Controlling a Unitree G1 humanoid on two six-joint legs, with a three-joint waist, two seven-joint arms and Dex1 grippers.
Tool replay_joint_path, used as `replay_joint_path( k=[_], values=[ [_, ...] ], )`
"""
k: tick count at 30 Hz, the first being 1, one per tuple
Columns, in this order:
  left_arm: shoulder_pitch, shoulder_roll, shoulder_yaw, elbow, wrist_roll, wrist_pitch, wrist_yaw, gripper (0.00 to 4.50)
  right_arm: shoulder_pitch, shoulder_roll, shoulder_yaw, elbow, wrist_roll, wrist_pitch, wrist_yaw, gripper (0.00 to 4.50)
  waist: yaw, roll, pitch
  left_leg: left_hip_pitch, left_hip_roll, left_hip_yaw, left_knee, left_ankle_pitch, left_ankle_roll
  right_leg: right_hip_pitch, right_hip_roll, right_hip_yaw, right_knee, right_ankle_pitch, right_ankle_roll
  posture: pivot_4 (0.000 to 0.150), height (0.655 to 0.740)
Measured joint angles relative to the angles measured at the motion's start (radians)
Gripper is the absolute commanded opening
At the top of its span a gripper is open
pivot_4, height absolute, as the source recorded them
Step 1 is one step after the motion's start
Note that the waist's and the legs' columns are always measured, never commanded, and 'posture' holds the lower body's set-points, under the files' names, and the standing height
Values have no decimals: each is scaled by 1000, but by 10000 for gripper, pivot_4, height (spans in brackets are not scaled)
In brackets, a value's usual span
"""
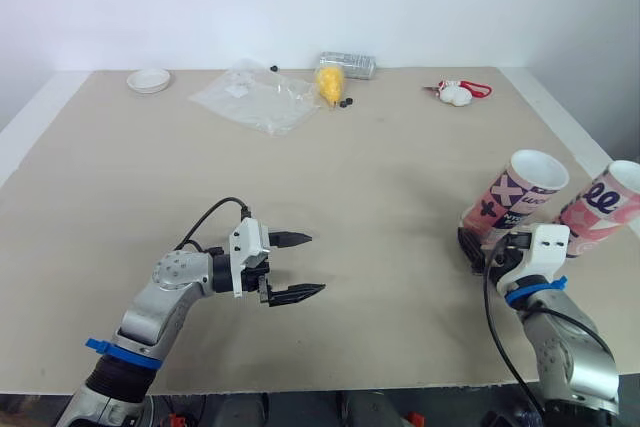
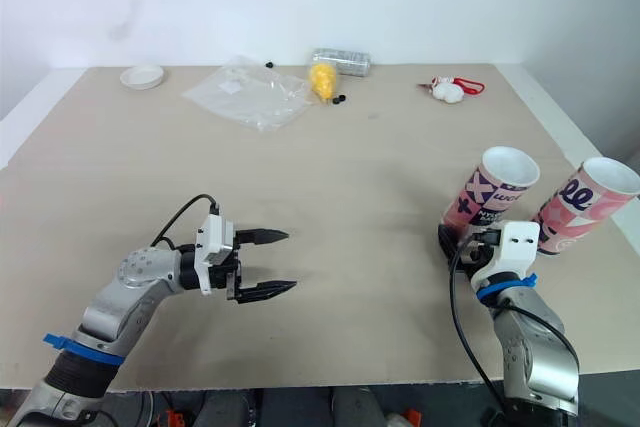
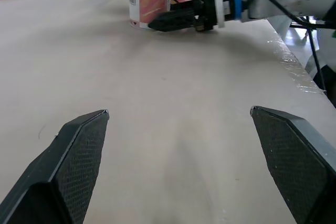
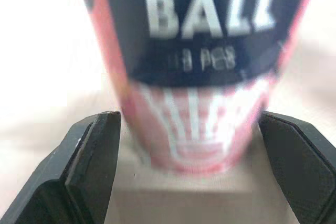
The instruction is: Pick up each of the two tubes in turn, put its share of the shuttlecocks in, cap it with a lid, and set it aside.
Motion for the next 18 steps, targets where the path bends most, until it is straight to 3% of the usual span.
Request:
replay_joint_path(
  k=[8,12,18],
  values=[
    [-11,-4,0,52,18,-17,-1,45000,211,-104,6,-260,29,28,127,44196,0,1,-1,0,0,0,0,0,0,0,0,0,0,0,0,1500,7400],
    [-6,-3,12,74,32,-32,24,45000,271,-197,37,-269,80,-121,417,44196,-2,1,0,1,0,1,1,0,0,0,0,0,0,0,0,1500,7400],
    [24,11,45,72,47,-21,89,45000,118,-263,160,-137,76,-297,692,44196,-3,-3,2,1,1,1,2,0,0,1,0,0,0,2,-1,1500,7400]
  ],
)
